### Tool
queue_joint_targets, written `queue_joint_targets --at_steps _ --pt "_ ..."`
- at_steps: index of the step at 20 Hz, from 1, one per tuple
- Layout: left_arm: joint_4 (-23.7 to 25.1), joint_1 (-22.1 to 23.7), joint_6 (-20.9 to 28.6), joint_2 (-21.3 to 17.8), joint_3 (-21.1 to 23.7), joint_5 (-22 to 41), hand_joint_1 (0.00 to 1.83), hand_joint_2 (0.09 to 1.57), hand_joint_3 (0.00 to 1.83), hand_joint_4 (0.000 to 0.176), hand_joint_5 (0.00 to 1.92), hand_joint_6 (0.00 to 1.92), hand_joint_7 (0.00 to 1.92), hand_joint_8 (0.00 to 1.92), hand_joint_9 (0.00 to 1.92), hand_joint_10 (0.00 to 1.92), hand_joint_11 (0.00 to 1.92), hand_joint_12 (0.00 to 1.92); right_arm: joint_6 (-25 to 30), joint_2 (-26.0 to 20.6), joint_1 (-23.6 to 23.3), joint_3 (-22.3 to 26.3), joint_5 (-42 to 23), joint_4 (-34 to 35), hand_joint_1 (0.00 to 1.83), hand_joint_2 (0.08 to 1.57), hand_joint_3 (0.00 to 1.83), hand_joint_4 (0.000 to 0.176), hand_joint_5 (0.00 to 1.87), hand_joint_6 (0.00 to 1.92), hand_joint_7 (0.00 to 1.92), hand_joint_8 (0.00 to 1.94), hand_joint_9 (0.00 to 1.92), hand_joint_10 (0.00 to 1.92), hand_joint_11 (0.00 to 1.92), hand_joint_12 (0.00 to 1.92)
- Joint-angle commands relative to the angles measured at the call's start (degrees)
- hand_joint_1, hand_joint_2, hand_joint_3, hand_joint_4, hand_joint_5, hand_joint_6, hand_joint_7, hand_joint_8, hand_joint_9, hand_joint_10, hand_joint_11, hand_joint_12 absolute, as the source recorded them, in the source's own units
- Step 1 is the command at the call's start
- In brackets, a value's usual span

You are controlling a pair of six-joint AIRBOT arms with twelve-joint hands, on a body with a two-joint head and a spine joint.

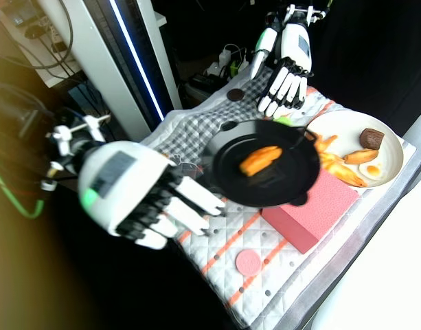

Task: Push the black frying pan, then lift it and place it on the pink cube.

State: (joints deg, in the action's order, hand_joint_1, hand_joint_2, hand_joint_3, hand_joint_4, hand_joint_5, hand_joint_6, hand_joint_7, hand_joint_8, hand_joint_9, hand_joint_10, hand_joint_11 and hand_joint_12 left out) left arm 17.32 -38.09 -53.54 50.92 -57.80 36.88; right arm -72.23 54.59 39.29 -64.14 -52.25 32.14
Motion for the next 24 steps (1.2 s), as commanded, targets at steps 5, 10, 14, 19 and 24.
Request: queue_joint_targets --at_steps 5,10,14,19,24 --pt "-1.22 0.54 0.39 0.28 -0.34 6.71 0.38 1.38 0.0 0.027 0.56 0.01 0.56 0.0 0.4 0.31 0.0 1.17 0.04 3.64 -4.72 -5.25 -0.96 -1.54 1.5 1.26 0.0 0.0 1.19 1.92 1.45 1.94 1.61 1.92 1.62 1.92" --pt "-1.22 0.55 0.62 0.81 -0.86 7.04 0.48 1.35 0.0 0.0 0.59 0.02 0.58 0.01 0.42 0.29 0.0 1.21 0.04 6.78 -7.35 -9.28 3.05 -1.01 1.58 1.22 0.0 0.0 1.23 1.92 1.51 1.94 1.63 1.92 1.62 1.92" --pt "-1.22 0.54 0.67 1.07 -1.08 7.23 0.53 1.34 0.0 0.0 0.62 0.01 0.59 0.0 0.46 0.22 0.0 1.17 0.04 9.02 -8.06 -11.62 5.31 -0.54 1.42 1.29 0.01 0.0 1.25 1.92 1.43 1.94 1.57 1.92 1.63 1.92" --pt "-1.22 0.55 1.11 1.85 -1.74 7.84 0.54 1.34 0.0 0.0 0.61 0.0 0.57 0.0 0.47 0.13 0.0 1.11 0.28 12.07 -8.47 -14.57 7.43 -0.28 1.51 1.28 0.0 0.108 1.34 1.92 1.5 1.94 1.61 1.92 1.66 1.92" --pt "-1.2 0.47 1.38 2.13 -1.92 8.36 0.53 1.37 0.0 0.018 0.57 0.0 0.52 0.0 0.43 0.1 0.0 1.14 0.66 14.44 -8.78 -17.91 10.51 0.29 1.5 1.26 0.0 0.176 1.33 1.92 1.52 1.94 1.62 1.92 1.66 1.92"
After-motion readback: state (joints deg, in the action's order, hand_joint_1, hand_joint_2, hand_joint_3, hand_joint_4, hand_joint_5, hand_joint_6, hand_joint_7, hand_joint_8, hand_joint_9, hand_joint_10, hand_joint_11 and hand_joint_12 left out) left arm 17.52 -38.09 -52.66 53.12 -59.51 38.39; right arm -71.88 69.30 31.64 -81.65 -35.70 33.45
